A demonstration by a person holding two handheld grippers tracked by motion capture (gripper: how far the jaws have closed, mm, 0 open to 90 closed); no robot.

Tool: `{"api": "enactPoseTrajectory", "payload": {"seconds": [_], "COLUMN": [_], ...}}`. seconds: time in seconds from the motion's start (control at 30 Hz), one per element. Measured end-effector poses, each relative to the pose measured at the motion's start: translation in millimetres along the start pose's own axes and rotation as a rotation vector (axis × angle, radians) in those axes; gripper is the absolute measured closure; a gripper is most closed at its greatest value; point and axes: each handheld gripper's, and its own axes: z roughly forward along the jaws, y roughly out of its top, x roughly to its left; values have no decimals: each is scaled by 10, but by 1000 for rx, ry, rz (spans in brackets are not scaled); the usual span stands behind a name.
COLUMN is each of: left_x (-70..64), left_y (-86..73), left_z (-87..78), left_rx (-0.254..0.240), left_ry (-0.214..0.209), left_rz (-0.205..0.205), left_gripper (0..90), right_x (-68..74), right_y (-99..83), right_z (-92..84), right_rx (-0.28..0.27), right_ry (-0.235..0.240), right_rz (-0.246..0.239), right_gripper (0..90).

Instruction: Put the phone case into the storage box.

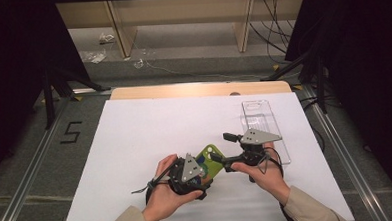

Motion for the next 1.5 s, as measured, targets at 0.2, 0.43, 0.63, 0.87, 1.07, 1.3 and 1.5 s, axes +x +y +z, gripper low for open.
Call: {"api": "enactPoseTrajectory", "payload": {"seconds": [0.2,0.43,0.63,0.87,1.07,1.3,1.5], "left_x": [-7,-23,-38,-44,-41,-43,-42], "left_y": [13,35,52,61,65,66,67], "left_z": [2,18,33,35,30,32,33], "left_rx": [-2,-4,-5,-9,-11,-11,-11], "left_ry": [1,1,1,4,6,6,7], "left_rz": [2,8,15,15,14,15,15], "left_gripper": [163,162,162,163,163,162,163], "right_x": [10,15,24,26,35,33,25], "right_y": [-1,0,1,1,5,5,12], "right_z": [45,80,99,109,119,128,128], "right_rx": [8,18,27,33,39,47,49], "right_ry": [10,20,15,24,35,40,48], "right_rz": [7,10,12,19,22,35,47], "right_gripper": [181,217,256,341,434,505,564]}}
